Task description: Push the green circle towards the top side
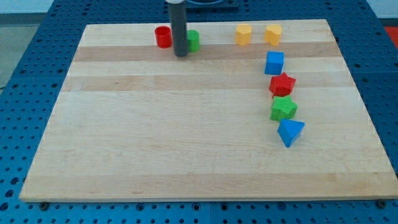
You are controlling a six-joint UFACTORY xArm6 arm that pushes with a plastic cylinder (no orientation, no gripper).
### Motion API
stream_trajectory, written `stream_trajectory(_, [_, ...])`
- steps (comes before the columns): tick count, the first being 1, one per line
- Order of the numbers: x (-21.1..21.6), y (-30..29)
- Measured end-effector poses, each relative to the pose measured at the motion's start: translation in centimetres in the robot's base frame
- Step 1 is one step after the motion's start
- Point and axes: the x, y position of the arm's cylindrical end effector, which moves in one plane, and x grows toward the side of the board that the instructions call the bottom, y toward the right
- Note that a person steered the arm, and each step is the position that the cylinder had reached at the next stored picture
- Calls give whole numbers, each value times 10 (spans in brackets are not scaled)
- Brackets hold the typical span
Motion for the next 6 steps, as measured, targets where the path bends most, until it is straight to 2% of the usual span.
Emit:
stream_trajectory(1, [-18,24])
stream_trajectory(3, [-5,41])
stream_trajectory(4, [-5,75])
stream_trajectory(5, [-20,75])
stream_trajectory(6, [-17,75])
